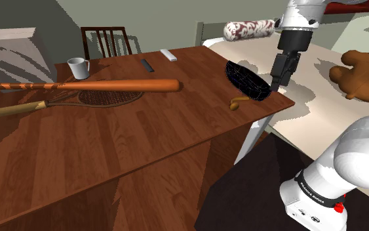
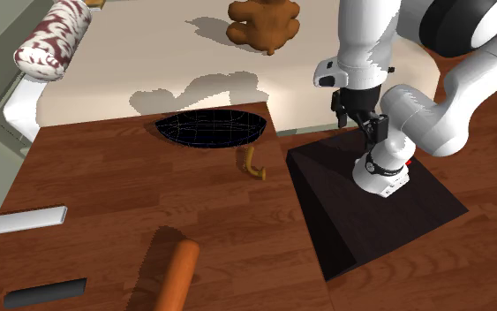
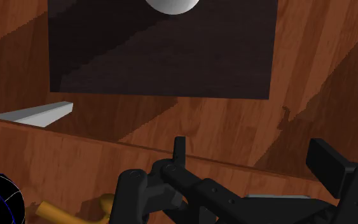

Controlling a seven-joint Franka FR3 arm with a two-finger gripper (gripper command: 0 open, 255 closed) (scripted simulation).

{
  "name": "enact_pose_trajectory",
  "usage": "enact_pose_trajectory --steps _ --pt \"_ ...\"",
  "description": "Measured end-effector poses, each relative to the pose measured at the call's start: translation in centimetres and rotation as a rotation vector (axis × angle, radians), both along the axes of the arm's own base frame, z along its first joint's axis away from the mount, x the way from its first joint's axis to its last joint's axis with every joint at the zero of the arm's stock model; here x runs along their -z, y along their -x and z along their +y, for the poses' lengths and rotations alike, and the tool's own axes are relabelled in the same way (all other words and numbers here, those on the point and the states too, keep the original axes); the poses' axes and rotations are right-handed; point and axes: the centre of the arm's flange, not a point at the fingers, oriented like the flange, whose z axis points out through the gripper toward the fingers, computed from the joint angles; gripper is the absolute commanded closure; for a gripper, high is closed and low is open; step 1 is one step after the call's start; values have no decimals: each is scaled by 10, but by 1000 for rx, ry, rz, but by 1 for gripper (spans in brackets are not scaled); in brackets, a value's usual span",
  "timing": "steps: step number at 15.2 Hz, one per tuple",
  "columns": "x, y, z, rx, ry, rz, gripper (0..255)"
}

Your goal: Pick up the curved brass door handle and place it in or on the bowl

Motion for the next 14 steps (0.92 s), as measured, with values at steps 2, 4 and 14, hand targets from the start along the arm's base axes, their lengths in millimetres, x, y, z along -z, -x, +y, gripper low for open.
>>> enact_pose_trajectory --steps 2,4,14 --pt "5 -3 -2 4 3 1 0" --pt "18 -16 -8 16 12 1 0" --pt "106 -99 -47 93 71 -2 0"
